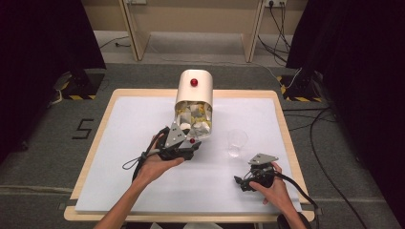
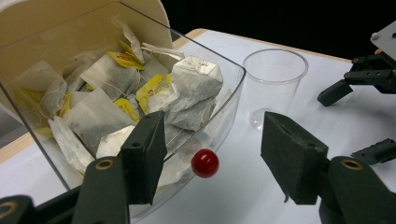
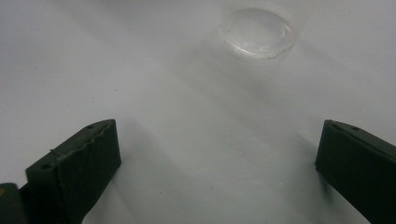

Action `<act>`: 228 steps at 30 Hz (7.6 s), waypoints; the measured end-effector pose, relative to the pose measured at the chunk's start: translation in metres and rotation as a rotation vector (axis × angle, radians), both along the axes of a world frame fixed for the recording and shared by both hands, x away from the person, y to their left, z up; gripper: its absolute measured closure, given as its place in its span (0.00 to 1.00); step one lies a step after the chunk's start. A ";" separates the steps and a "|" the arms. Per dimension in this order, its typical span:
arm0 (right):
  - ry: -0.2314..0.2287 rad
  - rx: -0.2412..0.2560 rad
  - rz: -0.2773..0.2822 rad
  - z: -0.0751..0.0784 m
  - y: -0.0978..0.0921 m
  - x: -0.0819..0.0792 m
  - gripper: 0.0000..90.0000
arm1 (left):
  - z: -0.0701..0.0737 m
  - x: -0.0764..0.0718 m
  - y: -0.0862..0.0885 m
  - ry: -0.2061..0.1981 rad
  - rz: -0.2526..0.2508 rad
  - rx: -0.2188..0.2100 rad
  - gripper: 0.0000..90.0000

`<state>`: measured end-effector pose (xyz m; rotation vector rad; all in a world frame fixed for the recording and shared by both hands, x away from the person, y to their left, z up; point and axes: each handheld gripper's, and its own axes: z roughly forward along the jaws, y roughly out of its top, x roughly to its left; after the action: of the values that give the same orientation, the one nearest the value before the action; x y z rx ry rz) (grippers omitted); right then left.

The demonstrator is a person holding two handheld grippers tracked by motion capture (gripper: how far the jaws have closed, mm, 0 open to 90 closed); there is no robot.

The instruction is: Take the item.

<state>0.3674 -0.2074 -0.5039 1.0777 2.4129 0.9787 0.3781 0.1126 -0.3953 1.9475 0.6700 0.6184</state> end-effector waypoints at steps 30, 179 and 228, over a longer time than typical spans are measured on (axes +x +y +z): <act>-0.001 -0.002 0.001 0.000 0.000 0.000 0.01 | 0.005 0.002 0.002 0.037 0.005 -0.027 0.41; -0.003 -0.002 0.002 0.000 0.000 0.000 0.01 | -0.006 0.054 -0.129 0.110 -0.118 0.019 0.96; -0.005 -0.002 0.003 0.000 0.000 0.000 0.01 | 0.012 0.010 -0.071 0.211 -0.191 -0.135 0.17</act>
<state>0.3676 -0.2075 -0.5039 1.0695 2.4117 0.9782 0.3880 0.0416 -0.3833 1.9375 0.6281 0.2452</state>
